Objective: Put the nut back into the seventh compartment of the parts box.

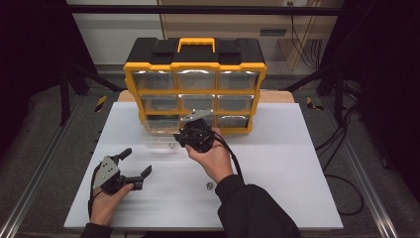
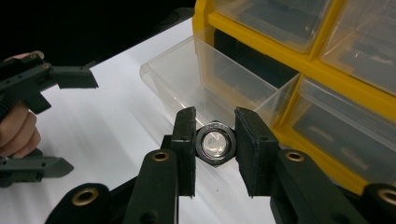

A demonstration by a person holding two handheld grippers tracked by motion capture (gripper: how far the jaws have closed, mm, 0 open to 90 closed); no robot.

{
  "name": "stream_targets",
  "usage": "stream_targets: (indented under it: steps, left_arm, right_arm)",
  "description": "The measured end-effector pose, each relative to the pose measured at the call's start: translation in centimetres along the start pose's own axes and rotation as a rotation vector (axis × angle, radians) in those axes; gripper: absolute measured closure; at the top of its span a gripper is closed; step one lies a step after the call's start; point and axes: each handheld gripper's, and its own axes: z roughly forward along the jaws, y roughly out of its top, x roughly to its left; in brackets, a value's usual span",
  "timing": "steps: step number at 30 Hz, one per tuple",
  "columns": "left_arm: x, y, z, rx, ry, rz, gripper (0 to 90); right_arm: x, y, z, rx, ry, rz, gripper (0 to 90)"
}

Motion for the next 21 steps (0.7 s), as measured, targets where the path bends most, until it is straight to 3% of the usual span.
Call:
stream_targets:
  steps: [21]
  left_arm:
    - [0.0, 0.0, 0.0, 0.001, 0.002, 0.005, 4.0]
  right_arm:
    - [-0.3, 1.3, 1.1, -0.032, -0.031, 0.011, 69.8]
